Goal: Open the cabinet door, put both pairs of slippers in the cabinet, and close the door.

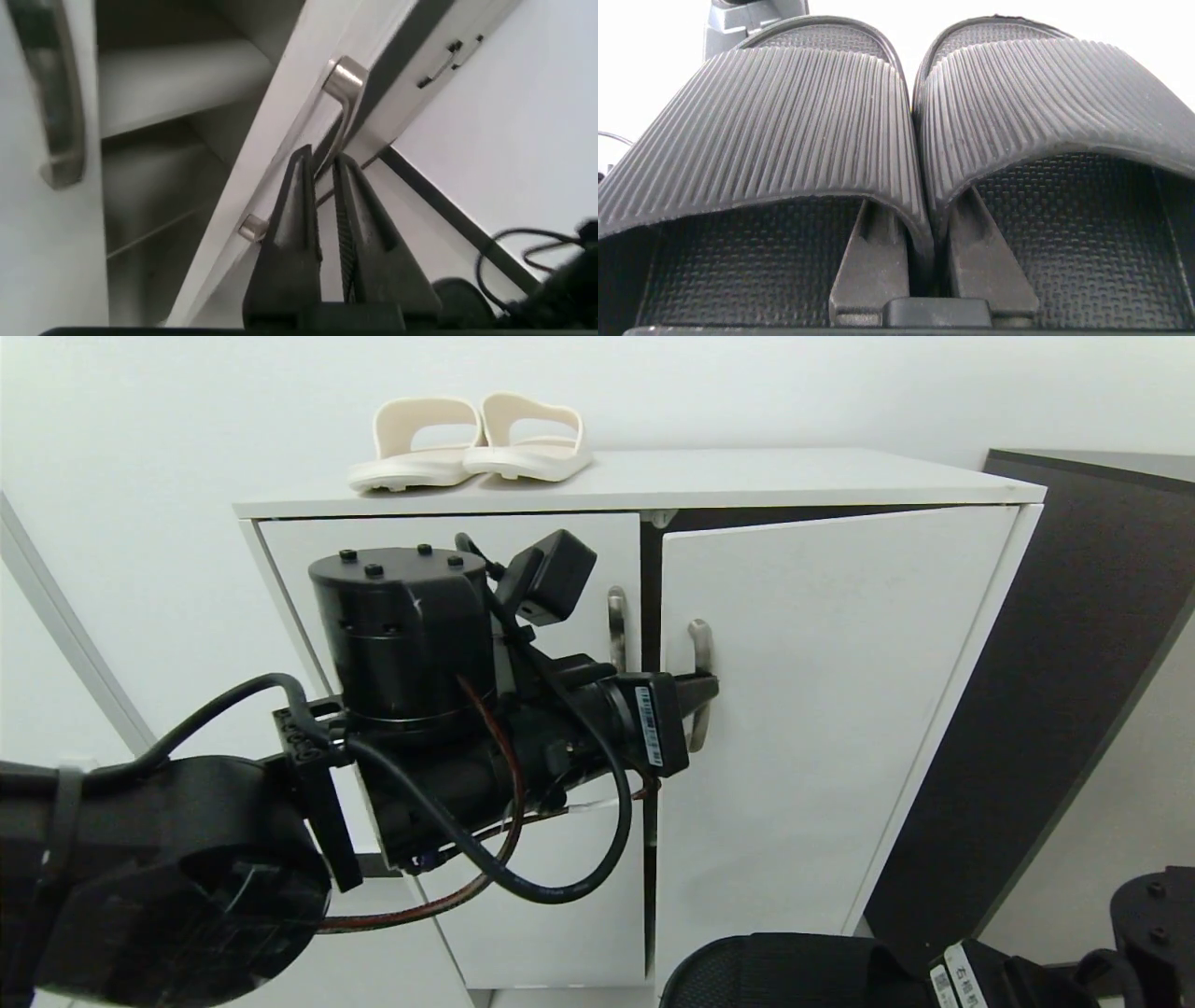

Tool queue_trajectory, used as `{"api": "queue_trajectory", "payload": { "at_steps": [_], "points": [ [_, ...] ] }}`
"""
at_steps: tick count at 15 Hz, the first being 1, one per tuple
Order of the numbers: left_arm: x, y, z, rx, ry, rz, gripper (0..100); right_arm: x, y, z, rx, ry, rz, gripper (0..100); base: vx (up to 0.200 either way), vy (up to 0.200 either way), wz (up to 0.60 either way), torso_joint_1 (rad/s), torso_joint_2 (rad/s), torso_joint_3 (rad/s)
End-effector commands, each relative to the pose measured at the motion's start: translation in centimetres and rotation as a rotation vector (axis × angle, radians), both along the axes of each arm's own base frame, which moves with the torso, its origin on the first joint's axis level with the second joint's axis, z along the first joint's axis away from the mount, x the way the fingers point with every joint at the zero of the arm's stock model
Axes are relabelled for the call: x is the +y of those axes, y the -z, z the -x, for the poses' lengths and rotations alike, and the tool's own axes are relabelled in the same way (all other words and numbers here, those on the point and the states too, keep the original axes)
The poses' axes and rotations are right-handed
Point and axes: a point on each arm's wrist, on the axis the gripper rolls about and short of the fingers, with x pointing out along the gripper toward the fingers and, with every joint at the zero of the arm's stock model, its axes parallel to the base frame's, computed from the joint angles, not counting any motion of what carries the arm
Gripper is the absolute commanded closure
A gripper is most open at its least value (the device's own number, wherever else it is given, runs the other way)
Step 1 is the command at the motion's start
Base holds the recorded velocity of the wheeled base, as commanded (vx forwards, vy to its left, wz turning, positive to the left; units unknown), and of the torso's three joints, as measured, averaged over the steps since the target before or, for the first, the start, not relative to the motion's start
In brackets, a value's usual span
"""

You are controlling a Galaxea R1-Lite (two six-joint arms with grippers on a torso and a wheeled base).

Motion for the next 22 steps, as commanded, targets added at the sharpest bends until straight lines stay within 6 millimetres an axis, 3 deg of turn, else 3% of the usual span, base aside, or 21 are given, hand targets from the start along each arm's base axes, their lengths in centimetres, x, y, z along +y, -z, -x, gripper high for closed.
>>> {"api": "queue_trajectory", "payload": {
  "at_steps": [1,7,12,22],
  "points": [
    [0.9,-0.6,1.1,-0.016,0.003,0.016,100,0.1,0.1,-0.1,0.002,-0.001,0.002,100,0.000,0.000,0.00,0.000,0.00,0.000],
    [2.1,-0.9,0.7,-0.073,-0.041,0.071,100,0.1,0.1,-0.1,0.001,0.000,0.004,100,0.000,0.000,0.00,0.000,0.00,0.000],
    [3.6,-0.6,-1.2,-0.069,-0.115,0.068,100,0.1,0.1,-0.1,0.002,0.000,0.005,100,0.000,0.000,0.00,0.000,0.00,0.000],
    [0.8,-0.3,-4.5,-0.061,-0.069,0.082,100,0.3,0.3,-0.3,-0.003,0.001,0.019,100,0.000,0.000,0.00,0.000,0.00,0.000]
  ]
}}
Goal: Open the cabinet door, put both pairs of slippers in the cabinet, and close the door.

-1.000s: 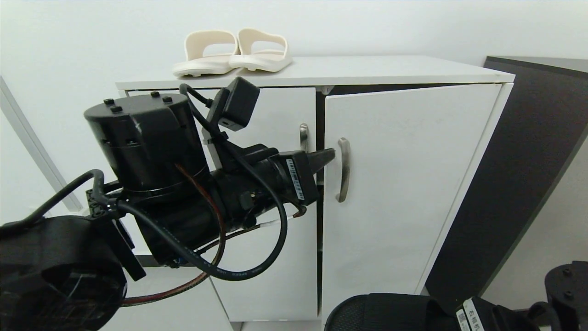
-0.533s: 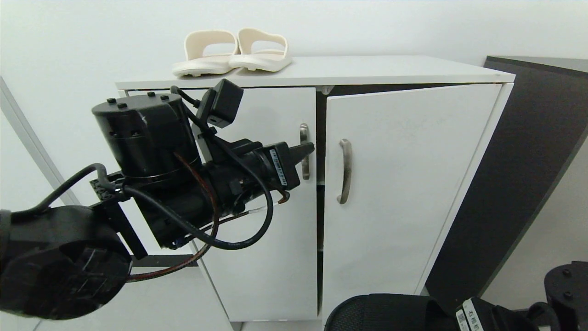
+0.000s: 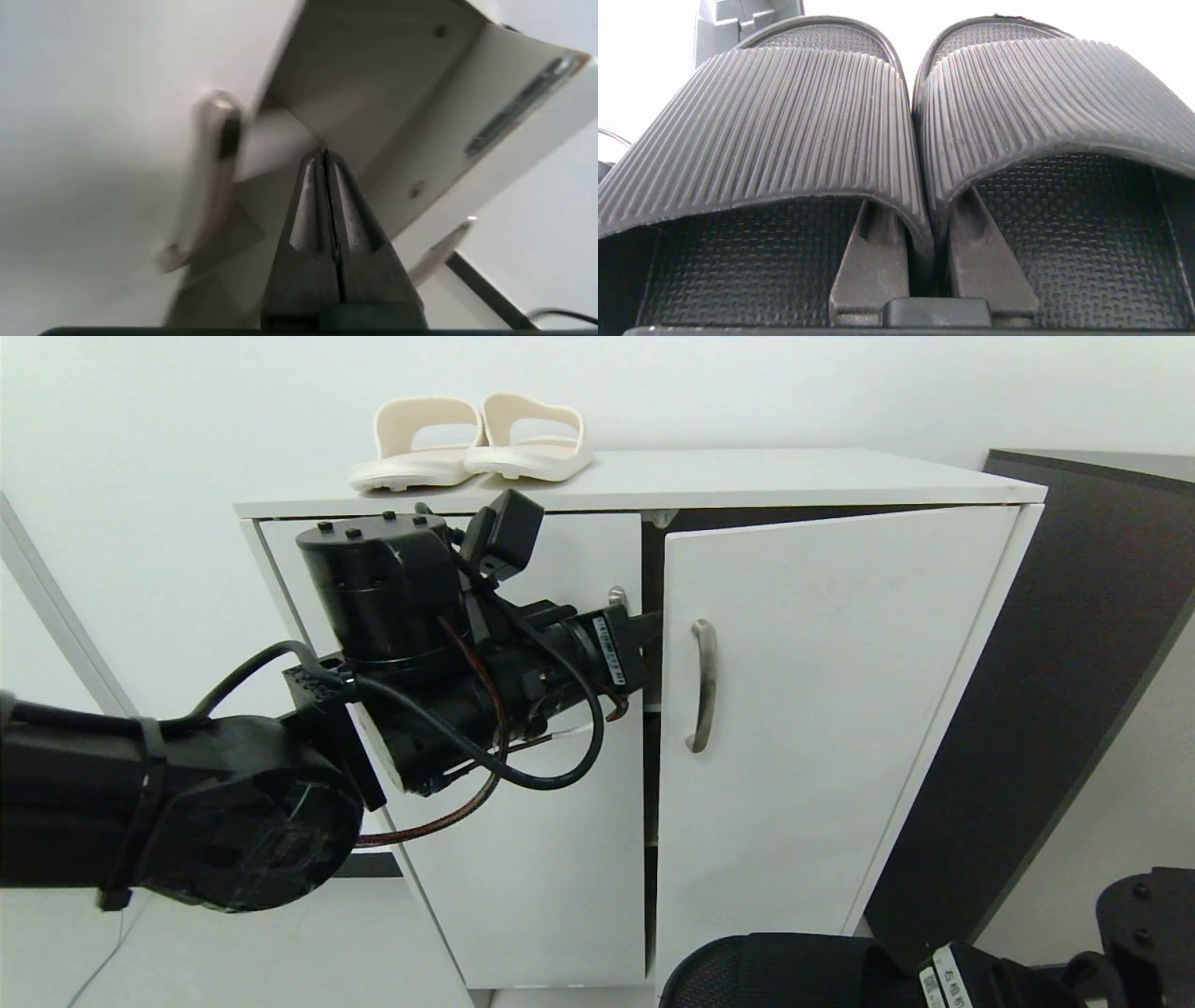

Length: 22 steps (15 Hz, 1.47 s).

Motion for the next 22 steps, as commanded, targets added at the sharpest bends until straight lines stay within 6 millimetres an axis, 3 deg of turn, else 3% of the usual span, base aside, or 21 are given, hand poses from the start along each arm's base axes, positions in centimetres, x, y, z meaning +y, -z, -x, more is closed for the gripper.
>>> {"api": "queue_trajectory", "payload": {
  "at_steps": [1,5,9,12,15,19,21,22],
  "points": [
    [-0.3,0.4,-0.3,0.015,0.026,-0.002,100,0.1,0.0,0.0,0.001,-0.001,0.002,100,0.000,0.000,0.00,0.000,0.00,0.000],
    [-0.5,0.5,-0.3,0.015,0.030,-0.002,100,0.1,0.1,0.0,0.004,-0.004,0.005,100,0.000,0.000,0.00,0.000,0.00,0.000],
    [-1.0,0.6,0.1,0.019,0.047,-0.005,100,-0.7,0.6,1.6,-0.031,-0.083,0.017,100,-0.200,0.000,0.00,0.004,0.00,-0.004],
    [-4.9,1.2,4.2,-0.011,0.223,0.011,100,-1.0,0.8,2.2,-0.052,-0.145,0.014,100,-0.200,0.000,0.00,-0.002,0.00,0.004],
    [-6.5,1.7,4.6,-0.067,0.249,0.033,100,-1.1,0.8,2.2,-0.054,-0.147,0.012,100,-0.133,0.000,0.00,0.000,0.00,0.002],
    [-4.2,2.5,2.2,-0.042,0.152,0.017,100,-1.0,0.9,2.1,-0.049,-0.148,0.015,100,0.000,0.000,0.00,0.000,0.00,0.000],
    [-1.8,1.8,2.7,-0.049,0.112,0.015,100,-0.4,0.9,1.3,-0.038,-0.119,0.025,100,0.000,0.000,0.00,0.000,0.00,0.000],
    [0.0,1.3,3.3,-0.060,0.078,0.023,100,-0.4,0.9,0.0,-0.033,-0.050,0.035,100,0.000,0.000,0.00,0.000,0.00,0.000]
  ]
}}
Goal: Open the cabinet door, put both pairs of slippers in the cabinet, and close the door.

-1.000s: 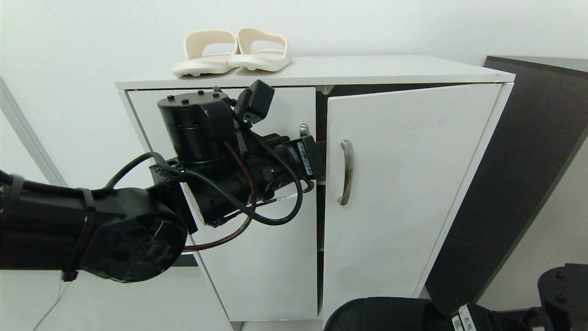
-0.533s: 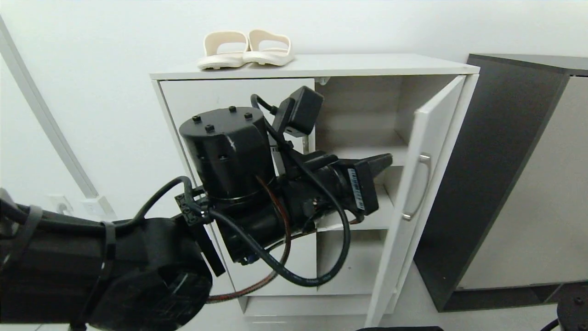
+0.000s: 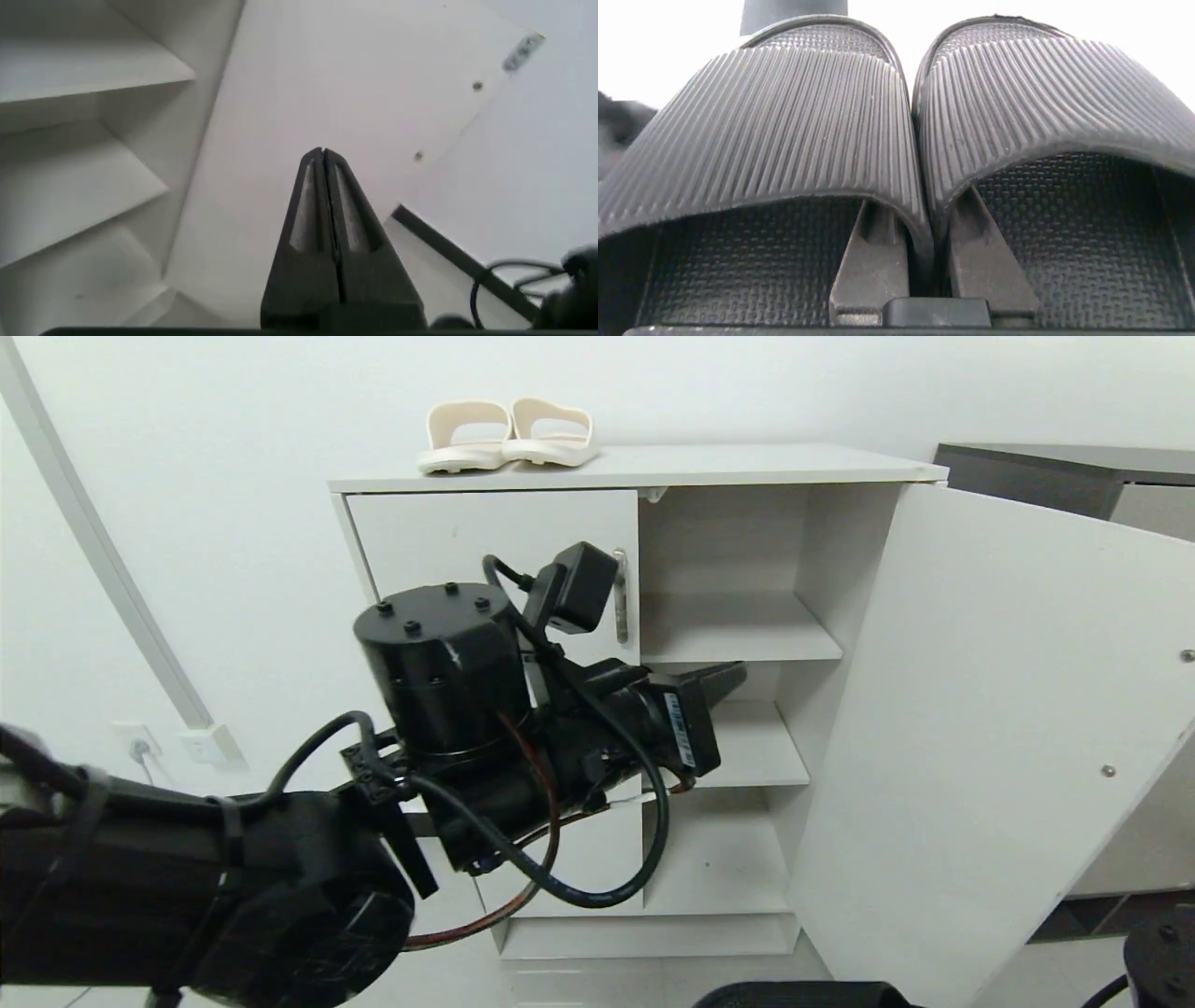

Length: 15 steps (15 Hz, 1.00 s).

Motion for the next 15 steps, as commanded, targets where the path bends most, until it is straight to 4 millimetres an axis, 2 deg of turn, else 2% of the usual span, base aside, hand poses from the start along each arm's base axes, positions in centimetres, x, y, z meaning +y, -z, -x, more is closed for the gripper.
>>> {"api": "queue_trajectory", "payload": {
  "at_steps": [1,4,6,9,10,11,13,15],
  "points": [
    [4.7,-1.5,1.5,-0.029,-0.091,0.022,100,0.2,0.1,-2.5,0.019,0.131,0.021,100,0.000,0.000,0.00,0.000,0.00,0.000],
    [11.8,-1.3,5.1,-0.006,-0.256,-0.015,100,1.3,-0.8,-4.7,0.141,0.292,-0.025,100,0.000,0.000,0.00,0.000,0.00,0.000],
    [16.7,-0.1,8.8,0.035,-0.498,-0.130,100,2.0,-0.9,-5.7,0.124,0.365,-0.020,100,0.000,0.000,0.00,0.000,0.00,0.000],
    [22.1,0.2,17.3,-0.012,-0.894,-0.162,100,3.5,-0.8,-7.6,0.097,0.530,-0.037,100,0.000,0.000,0.00,0.000,0.00,0.000],
    [23.3,1.5,19.4,0.028,-1.033,-0.187,100,4.3,-1.0,-8.1,0.110,0.584,-0.065,100,0.000,0.000,0.00,0.000,0.00,0.000],
    [23.8,3.1,21.3,0.063,-1.100,-0.210,100,5.0,-1.0,-8.6,0.116,0.640,-0.084,100,0.000,0.000,0.00,0.000,0.00,0.000],
    [24.1,5.7,23.9,0.061,-1.187,-0.212,100,6.4,-0.8,-9.3,0.082,0.716,-0.093,100,0.000,0.000,0.00,0.000,0.00,0.000],
    [24.0,8.7,25.6,0.032,-1.276,-0.236,100,7.5,-0.6,-10.1,0.053,0.796,-0.099,100,0.000,0.000,0.00,0.000,0.00,0.000]
  ]
}}
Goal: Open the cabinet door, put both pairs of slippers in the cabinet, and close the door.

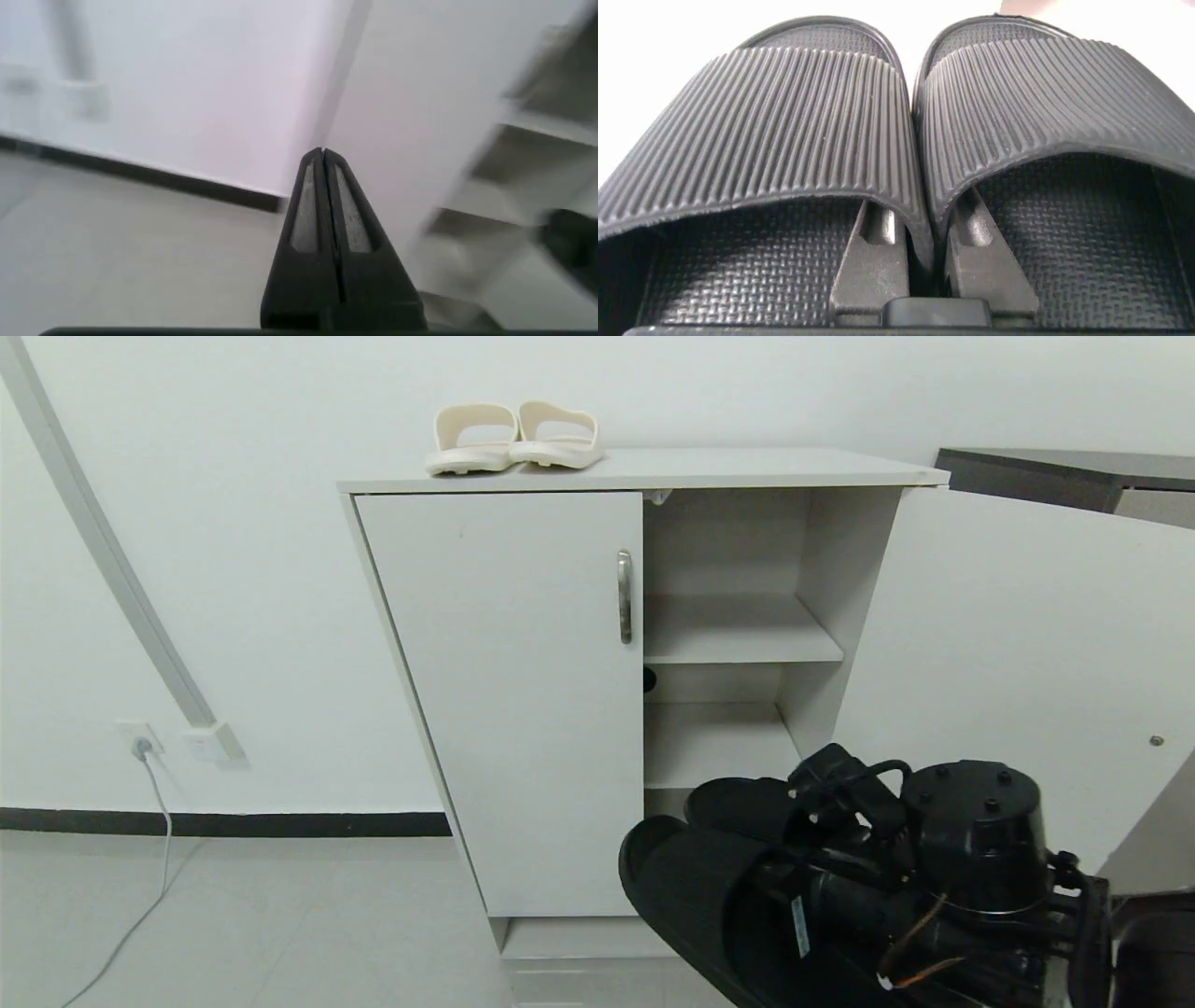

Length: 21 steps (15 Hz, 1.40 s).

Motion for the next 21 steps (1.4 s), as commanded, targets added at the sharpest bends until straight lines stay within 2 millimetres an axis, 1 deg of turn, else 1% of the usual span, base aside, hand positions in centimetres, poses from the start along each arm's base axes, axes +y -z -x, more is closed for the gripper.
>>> {"api": "queue_trajectory", "payload": {
  "at_steps": [1,2,3,4,5,7,9,11,12,15,17,18,19,20,21],
  "points": [
    [0.1,5.7,4.4,-0.071,-0.192,-0.045,100,1.9,0.8,-1.1,0.017,0.061,-0.011,100,0.000,0.000,0.00,0.000,0.00,0.000],
    [0.0,6.8,4.4,-0.051,-0.200,-0.041,100,2.5,0.7,-1.8,0.014,0.113,-0.034,100,0.000,0.000,0.00,0.000,0.00,0.000],
    [0.1,8.0,4.1,-0.031,-0.178,-0.037,100,3.1,1.1,-2.5,0.009,0.159,-0.026,100,0.000,0.000,0.00,0.000,0.00,0.000],
    [0.1,9.3,4.0,-0.032,-0.116,-0.043,100,3.3,1.6,-2.7,0.008,0.184,-0.012,100,0.000,0.000,0.00,0.000,0.00,0.000],
    [0.0,9.9,3.9,-0.039,-0.017,-0.047,100,3.4,1.8,-2.7,0.010,0.184,-0.005,100,0.000,0.000,0.00,0.000,0.00,0.000],
    [-0.3,10.0,3.7,-0.091,0.113,-0.031,100,3.5,1.8,-2.5,0.013,0.179,-0.004,100,0.000,0.000,0.00,0.000,0.00,0.000],
    [-0.5,10.1,3.7,-0.091,0.169,-0.035,100,3.6,1.9,-2.3,0.007,0.171,-0.009,100,0.000,0.000,0.00,0.000,0.00,0.000],
    [-0.4,10.2,3.7,-0.081,0.147,-0.046,100,3.8,2.6,-2.2,0.008,0.168,0.004,100,0.000,0.000,0.00,0.000,0.00,0.000],
    [-0.2,10.5,3.6,-0.050,0.044,-0.073,100,4.0,3.1,-2.3,0.005,0.168,0.003,100,0.000,0.000,0.00,0.000,0.00,0.000],
    [-0.2,10.5,3.6,-0.052,0.054,-0.071,100,4.6,4.1,-2.7,0.001,0.164,0.005,100,0.000,0.000,0.00,0.000,0.00,0.000],
    [-0.3,10.5,3.6,-0.052,0.092,-0.080,100,5.5,3.9,-3.6,-0.039,0.221,0.006,100,0.000,0.000,0.00,0.000,0.00,0.000],
    [-0.3,10.5,3.6,-0.052,0.092,-0.082,100,6.6,3.7,-4.8,-0.082,0.308,0.004,100,0.000,0.000,0.00,0.000,0.00,0.000],
    [-0.3,10.5,3.6,-0.052,0.092,-0.079,100,7.6,4.2,-6.0,-0.115,0.404,0.016,100,0.000,0.000,0.00,0.000,0.00,0.000],
    [-0.3,10.5,3.6,-0.052,0.092,-0.080,100,8.2,4.7,-6.7,-0.140,0.486,0.032,100,0.000,0.000,0.00,0.000,0.00,0.000],
    [-0.3,10.5,3.6,-0.052,0.092,-0.080,100,8.7,4.7,-7.0,-0.157,0.524,0.031,100,0.000,0.000,0.00,0.000,0.00,0.000]
  ]
}}
